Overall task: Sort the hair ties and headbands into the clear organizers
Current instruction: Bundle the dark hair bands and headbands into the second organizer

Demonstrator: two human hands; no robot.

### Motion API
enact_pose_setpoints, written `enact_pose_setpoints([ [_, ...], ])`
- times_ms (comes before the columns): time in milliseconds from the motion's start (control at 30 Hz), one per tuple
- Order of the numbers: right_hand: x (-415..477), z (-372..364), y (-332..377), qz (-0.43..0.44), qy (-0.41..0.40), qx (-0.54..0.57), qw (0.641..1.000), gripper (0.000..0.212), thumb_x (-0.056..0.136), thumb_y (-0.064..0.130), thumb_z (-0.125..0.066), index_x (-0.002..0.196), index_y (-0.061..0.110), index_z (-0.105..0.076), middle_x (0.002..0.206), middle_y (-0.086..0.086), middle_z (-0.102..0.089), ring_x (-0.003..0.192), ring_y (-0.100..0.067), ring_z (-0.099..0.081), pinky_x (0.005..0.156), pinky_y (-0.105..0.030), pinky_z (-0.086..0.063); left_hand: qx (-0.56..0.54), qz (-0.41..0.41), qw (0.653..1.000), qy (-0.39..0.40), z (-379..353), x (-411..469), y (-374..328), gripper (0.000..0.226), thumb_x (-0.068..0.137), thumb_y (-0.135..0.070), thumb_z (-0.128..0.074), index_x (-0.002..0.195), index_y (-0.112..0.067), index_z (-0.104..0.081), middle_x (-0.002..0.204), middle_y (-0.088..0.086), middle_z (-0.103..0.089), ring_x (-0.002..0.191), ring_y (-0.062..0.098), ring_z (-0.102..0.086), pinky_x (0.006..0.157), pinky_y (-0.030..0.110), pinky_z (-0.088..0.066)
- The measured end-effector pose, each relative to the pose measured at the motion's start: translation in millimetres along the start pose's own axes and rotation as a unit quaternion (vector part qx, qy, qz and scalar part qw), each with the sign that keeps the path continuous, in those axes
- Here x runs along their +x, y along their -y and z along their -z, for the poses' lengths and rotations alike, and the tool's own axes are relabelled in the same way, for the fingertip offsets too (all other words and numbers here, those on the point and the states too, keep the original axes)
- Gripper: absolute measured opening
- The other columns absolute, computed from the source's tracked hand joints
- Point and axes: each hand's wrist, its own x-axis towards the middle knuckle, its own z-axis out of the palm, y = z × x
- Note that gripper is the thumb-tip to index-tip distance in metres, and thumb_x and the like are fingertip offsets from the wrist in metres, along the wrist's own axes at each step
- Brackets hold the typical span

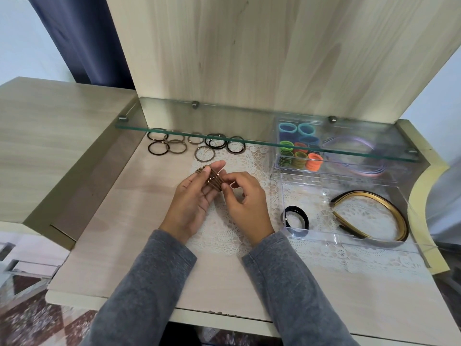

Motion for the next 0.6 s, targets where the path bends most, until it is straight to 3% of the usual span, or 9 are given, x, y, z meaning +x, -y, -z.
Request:
enact_pose_setpoints([
  [233, -0.2, 0.2, 2.8, -0.029, -0.015, -0.018, 0.999, 0.014, 0.085, 0.011, -0.063, 0.094, 0.020, -0.069, 0.096, 0.008, -0.062, 0.097, -0.012, -0.048, 0.085, -0.010, -0.030, -0.008, 0.032, 0.999, 0.000, -0.6, 0.4, -3.7, 0.040, 0.105, -0.026, -0.038, 0.123, -0.001, -0.062, 0.122, 0.009, -0.070, 0.106, 0.015, -0.066, 0.085, 0.023, -0.056],
  [433, -1.6, 0.8, 6.1, -0.076, 0.028, 0.009, 0.997, 0.029, 0.071, 0.013, -0.056, 0.097, 0.022, -0.067, 0.102, 0.002, -0.052, 0.105, -0.013, -0.039, 0.090, -0.009, -0.026, -0.036, 0.063, 0.997, 0.009, -2.9, -5.0, -10.7, 0.062, 0.102, -0.044, -0.028, 0.121, 0.003, -0.064, 0.127, 0.016, -0.067, 0.113, 0.023, -0.061, 0.102, 0.030, -0.047],
  [600, -1.2, 2.7, 10.4, -0.083, 0.064, 0.028, 0.994, 0.027, 0.071, 0.016, -0.057, 0.091, 0.033, -0.062, 0.103, 0.004, -0.047, 0.106, -0.012, -0.035, 0.093, -0.010, -0.024, -0.068, 0.069, 0.995, 0.017, -2.3, -5.9, -11.5, 0.073, 0.099, -0.051, -0.027, 0.120, 0.008, -0.063, 0.131, 0.016, -0.064, 0.129, 0.028, -0.055, 0.108, 0.032, -0.044],
])
